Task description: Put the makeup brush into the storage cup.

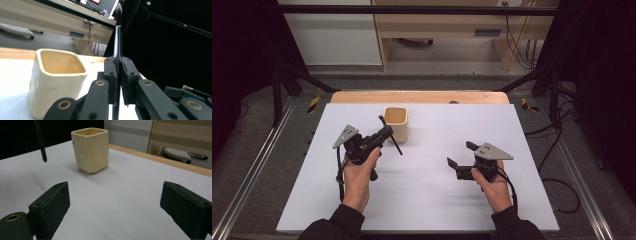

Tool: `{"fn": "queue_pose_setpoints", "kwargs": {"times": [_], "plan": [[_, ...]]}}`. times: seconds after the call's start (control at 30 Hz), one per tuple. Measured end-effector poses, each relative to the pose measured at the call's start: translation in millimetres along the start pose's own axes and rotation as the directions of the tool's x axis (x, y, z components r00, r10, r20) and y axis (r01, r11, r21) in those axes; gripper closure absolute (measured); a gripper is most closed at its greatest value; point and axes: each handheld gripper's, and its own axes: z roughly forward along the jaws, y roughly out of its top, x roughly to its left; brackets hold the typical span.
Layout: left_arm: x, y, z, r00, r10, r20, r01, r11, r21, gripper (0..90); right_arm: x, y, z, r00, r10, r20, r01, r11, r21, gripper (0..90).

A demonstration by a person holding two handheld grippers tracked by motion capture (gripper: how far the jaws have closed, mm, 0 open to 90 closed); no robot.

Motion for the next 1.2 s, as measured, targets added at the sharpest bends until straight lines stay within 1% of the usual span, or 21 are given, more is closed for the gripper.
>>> {"fn": "queue_pose_setpoints", "kwargs": {"times": [0.1,0.13,0.2,0.33,0.4,0.47,0.57,0.6,0.67,0.7,0.77,0.8,0.83,0.87,0.97,1.03,1.1,1.2], "plan": [[2.4,6.3,0.9,0.9998,0.018,-0.010,-0.017,0.9998,0.005,83.7,-3.2,-0.7,-2.1,0.9998,0.005,0.020,-0.005,1.000,-0.003,7.3],[2.6,8.5,0.9,0.9996,0.026,-0.014,-0.026,0.9997,0.003,83.7,-3.8,-0.8,-2.4,0.9996,0.005,0.027,-0.005,1.000,0.004,7.1],[2.4,12.5,0.8,0.9994,0.030,-0.019,-0.030,0.9995,-0.007,83.7,-4.9,-1.1,-3.1,0.9993,-0.003,0.038,0.003,1.000,0.010,6.2],[2.9,19.0,-0.7,0.9985,0.043,-0.034,-0.044,0.9990,-0.013,83.7,-7.6,-1.0,-4.1,0.9992,0.001,0.039,-0.001,1.000,0.001,6.2],[3.3,21.9,-1.4,0.9981,0.046,-0.041,-0.047,0.9988,-0.015,83.7,-8.4,-1.6,-4.6,0.9990,0.000,0.045,0.000,1.000,0.007,6.2],[2.9,23.3,-2.0,0.9979,0.047,-0.046,-0.047,0.9987,-0.017,83.7,-8.6,-1.7,-5.3,0.9984,-0.006,0.057,0.006,1.000,0.005,6.5],[-0.4,22.8,-0.9,0.9970,0.061,-0.047,-0.062,0.9980,-0.013,83.7,-9.6,-1.4,-6.8,0.9969,-0.007,0.078,0.007,1.000,-0.010,7.3],[-0.7,23.1,-0.1,0.9971,0.060,-0.047,-0.061,0.9980,-0.015,83.7,-10.2,-1.4,-7.4,0.9950,-0.014,0.099,0.015,1.000,-0.013,7.1],[-0.9,24.7,2.0,0.9966,0.064,-0.052,-0.064,0.9978,-0.017,83.7,-13.2,-1.0,-9.2,0.9860,-0.021,0.165,0.026,0.999,-0.027,7.4],[-1.0,26.1,3.0,0.9962,0.069,-0.052,-0.070,0.9974,-0.017,83.7,-15.3,-1.0,-10.7,0.9833,-0.015,0.181,0.020,0.999,-0.030,7.4],[-1.6,28.4,5.0,0.9949,0.083,-0.057,-0.085,0.9962,-0.021,83.7,-19.2,-1.4,-13.9,0.9817,0.000,0.190,0.007,0.999,-0.034,6.8],[-1.6,29.1,5.9,0.9942,0.088,-0.061,-0.090,0.9957,-0.023,83.7,-20.8,-1.8,-15.8,0.9809,0.000,0.194,0.006,1.000,-0.028,6.7],[-1.1,29.3,6.9,0.9939,0.089,-0.066,-0.091,0.9955,-0.026,83.7,-22.5,-2.1,-17.4,0.9794,-0.003,0.202,0.007,1.000,-0.021,6.6],[-0.4,29.2,8.0,0.9940,0.085,-0.069,-0.087,0.9958,-0.027,83.7,-23.4,-2.5,-19.2,0.9772,0.005,0.212,-0.001,1.000,-0.019,6.6],[1.5,29.0,9.3,0.9936,0.083,-0.077,-0.085,0.9961,-0.023,83.7,-25.2,-3.4,-22.0,0.9797,0.017,0.200,-0.015,1.000,-0.009,5.5],[2.2,30.2,9.0,0.9924,0.092,-0.082,-0.094,0.9952,-0.024,83.7,-25.7,-4.6,-22.0,0.9805,0.014,0.196,-0.013,1.000,-0.007,6.1],[3.4,32.0,7.9,0.9920,0.088,-0.090,-0.092,0.9952,-0.033,83.7,-26.9,-6.1,-21.3,0.9788,-0.004,0.205,0.004,1.000,0.001,9.8],[3.7,35.4,7.6,0.9919,0.084,-0.095,-0.088,0.9952,-0.041,83.7,-28.9,-8.1,-21.3,0.9780,0.006,0.208,-0.008,1.000,0.006,8.0]]}}
